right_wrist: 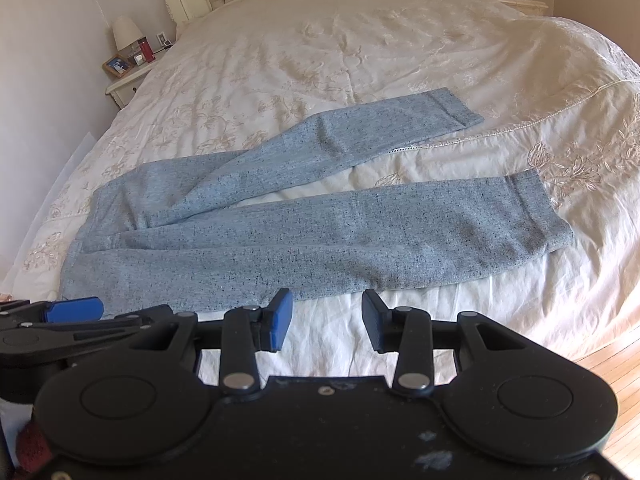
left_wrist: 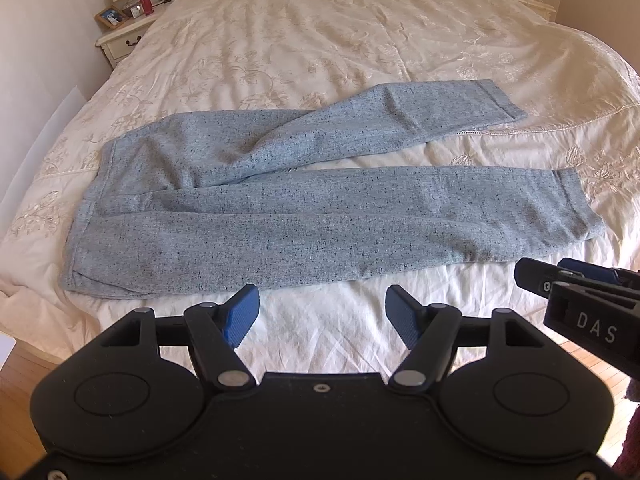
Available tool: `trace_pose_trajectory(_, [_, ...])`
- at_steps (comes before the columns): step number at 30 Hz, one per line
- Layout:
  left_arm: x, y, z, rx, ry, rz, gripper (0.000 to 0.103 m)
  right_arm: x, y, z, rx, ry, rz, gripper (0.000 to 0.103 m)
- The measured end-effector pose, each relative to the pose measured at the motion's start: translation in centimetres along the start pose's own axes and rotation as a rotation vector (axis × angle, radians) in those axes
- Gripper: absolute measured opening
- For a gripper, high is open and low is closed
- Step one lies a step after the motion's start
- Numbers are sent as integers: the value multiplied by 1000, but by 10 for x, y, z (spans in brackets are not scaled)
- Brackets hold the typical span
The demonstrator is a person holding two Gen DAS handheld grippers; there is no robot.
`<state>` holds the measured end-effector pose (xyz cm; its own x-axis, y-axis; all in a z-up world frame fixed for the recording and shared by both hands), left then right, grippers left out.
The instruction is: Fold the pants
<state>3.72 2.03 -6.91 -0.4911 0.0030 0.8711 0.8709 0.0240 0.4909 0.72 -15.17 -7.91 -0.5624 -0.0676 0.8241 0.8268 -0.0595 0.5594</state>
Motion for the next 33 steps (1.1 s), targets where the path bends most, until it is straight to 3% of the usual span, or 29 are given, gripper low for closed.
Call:
trace_pose_trajectory(12, [-26, 27, 16, -27, -17, 55, 72, -30, 18, 12, -42, -32, 56, 41])
trace_pose_trajectory(15, [-36, 36, 20, -48, -26, 74, 68, -38, 23, 15, -64, -50, 73, 41])
trace_pose_trajectory(21, [-59, 53, 27, -116, -27, 53, 64, -58, 27, -4, -186, -135, 93, 41])
trace_pose_trajectory(28, [-106, 35, 26, -227, -30, 73, 65, -72, -1, -55, -302, -305, 170, 41])
trace_pose_trajectory(33, [-136, 5, 20, -306, -20, 77, 65, -85, -11, -84, -314, -323, 226, 41])
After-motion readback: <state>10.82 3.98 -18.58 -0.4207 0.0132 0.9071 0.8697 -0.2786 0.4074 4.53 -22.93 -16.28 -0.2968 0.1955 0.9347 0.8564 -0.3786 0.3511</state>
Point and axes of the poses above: each gripper's, at about its wrist camera, not at the fingertips, and x roughly against the way its jaws point, z to its left, y to its top, the point moved 7 cm from there along -x, roughly the way its jaws point, and after that the axes turned 10 degrees about x, right-handed, at the moved point
